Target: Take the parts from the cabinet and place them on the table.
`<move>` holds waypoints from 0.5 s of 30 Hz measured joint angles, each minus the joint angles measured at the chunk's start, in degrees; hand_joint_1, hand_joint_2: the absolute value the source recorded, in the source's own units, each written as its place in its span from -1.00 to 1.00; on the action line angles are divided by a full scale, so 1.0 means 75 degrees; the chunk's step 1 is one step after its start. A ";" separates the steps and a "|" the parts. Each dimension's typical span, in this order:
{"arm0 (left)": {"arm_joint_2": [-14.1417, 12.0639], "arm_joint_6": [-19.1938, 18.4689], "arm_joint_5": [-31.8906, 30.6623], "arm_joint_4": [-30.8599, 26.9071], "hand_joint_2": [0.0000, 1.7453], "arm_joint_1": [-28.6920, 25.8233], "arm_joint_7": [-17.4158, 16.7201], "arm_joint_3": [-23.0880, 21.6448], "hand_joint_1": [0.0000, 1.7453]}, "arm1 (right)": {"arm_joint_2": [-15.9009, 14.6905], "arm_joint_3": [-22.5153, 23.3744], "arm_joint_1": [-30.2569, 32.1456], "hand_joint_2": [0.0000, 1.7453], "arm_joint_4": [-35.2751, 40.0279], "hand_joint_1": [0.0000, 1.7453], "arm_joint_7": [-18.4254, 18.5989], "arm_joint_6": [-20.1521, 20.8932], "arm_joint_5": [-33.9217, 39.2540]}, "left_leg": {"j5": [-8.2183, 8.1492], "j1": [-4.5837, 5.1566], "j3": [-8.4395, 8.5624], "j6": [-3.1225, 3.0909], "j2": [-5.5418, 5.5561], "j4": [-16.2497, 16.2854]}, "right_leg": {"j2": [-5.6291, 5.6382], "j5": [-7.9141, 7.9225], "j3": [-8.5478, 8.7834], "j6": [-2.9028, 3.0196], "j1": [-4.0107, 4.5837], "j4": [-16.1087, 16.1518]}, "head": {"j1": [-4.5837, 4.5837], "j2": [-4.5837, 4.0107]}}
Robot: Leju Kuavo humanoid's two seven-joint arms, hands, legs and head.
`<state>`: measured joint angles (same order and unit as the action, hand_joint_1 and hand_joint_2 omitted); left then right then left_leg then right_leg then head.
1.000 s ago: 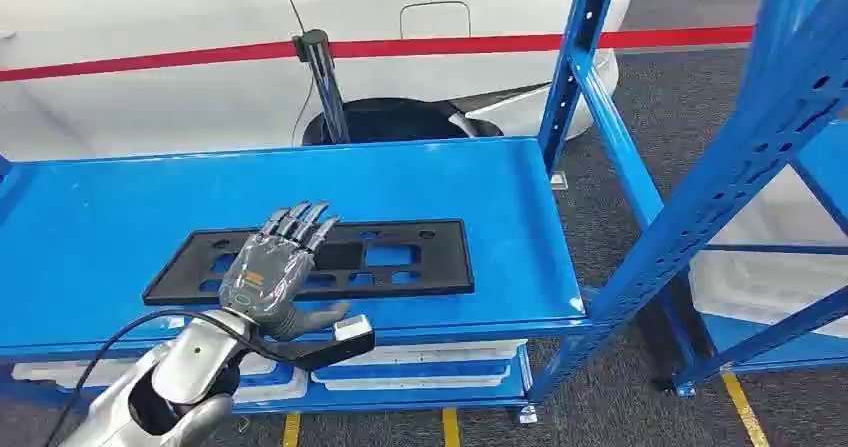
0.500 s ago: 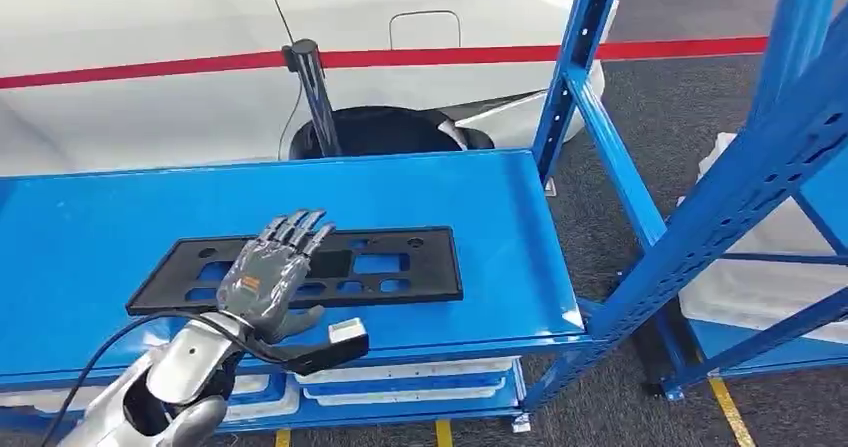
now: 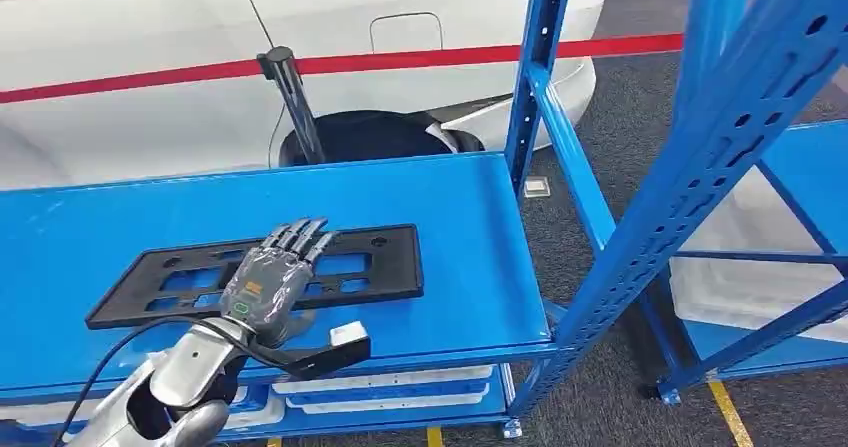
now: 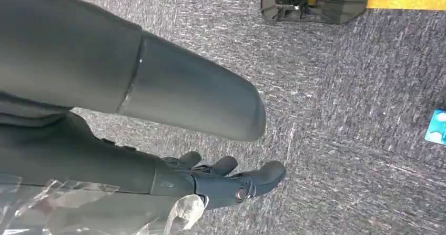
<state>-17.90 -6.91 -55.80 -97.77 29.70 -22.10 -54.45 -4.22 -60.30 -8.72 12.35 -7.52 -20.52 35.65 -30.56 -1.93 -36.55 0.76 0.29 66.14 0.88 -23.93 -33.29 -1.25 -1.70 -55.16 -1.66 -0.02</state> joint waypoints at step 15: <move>-0.0574 0.0866 0.0216 0.0694 1.00 -0.0271 0.0190 0.0428 1.00 | -0.0035 -0.0053 -0.0103 -1.00 0.0000 -1.00 0.0099 0.0096 -0.0224 | 0.0957 0.0351 0.0635 -0.0690 -0.0111 -0.1588 | -0.0055 -0.0860 -0.0584 -0.0141 0.0256 -0.1393 | -0.0018 0.0000</move>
<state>-22.20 -0.41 -54.18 -92.56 27.67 -20.68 -51.23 -4.48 -60.70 -9.49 12.35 -6.78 -19.80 33.96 -23.38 0.71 -31.79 -4.42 -0.54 54.23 0.47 -30.38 -37.67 -2.31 0.22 -65.61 -1.79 -0.02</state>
